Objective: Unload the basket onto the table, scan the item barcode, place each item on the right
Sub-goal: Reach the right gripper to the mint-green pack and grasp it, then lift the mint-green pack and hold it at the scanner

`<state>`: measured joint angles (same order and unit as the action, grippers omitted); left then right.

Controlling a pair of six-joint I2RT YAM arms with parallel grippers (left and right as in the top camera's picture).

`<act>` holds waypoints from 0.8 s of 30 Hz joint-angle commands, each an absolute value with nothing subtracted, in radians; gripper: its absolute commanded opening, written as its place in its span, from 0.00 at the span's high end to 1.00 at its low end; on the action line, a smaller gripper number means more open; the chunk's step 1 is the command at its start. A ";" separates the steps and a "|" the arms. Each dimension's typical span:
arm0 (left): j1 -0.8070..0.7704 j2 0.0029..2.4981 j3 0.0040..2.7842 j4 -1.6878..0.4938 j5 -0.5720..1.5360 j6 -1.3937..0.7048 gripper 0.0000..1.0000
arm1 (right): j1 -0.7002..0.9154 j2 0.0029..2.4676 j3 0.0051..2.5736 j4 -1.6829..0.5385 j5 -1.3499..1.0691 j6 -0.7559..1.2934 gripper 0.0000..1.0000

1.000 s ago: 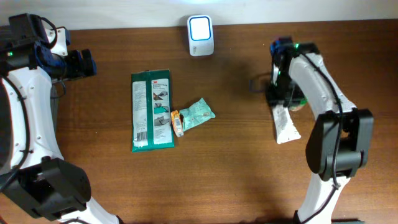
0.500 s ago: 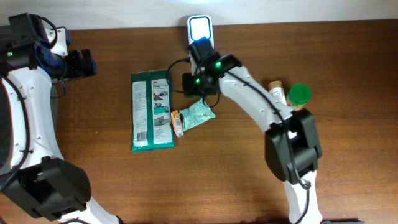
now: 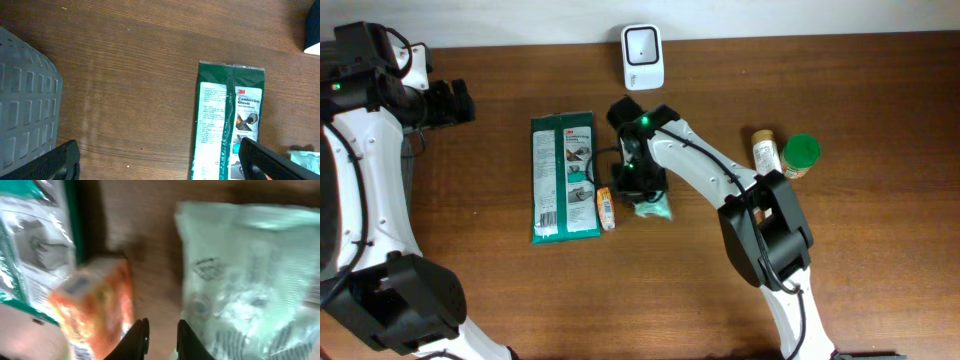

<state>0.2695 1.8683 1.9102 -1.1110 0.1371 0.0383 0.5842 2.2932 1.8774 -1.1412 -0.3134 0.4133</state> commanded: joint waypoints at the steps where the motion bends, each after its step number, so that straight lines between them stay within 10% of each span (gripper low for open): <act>1: 0.270 1.863 1.916 -1.110 0.133 0.054 0.01 | 0.543 2.297 1.882 -1.242 -0.226 0.310 0.82; 11: 0.270 1.863 1.916 -1.110 0.133 0.054 0.01 | 0.427 2.165 1.969 -1.319 -0.270 0.101 0.73; 14: 0.270 1.863 1.916 -1.110 0.133 0.054 0.01 | 0.320 2.129 1.965 -1.310 -0.306 0.109 0.41; 24: 0.270 1.863 1.916 -1.110 0.134 0.054 0.01 | 0.228 2.183 1.673 -1.063 -0.565 0.178 0.26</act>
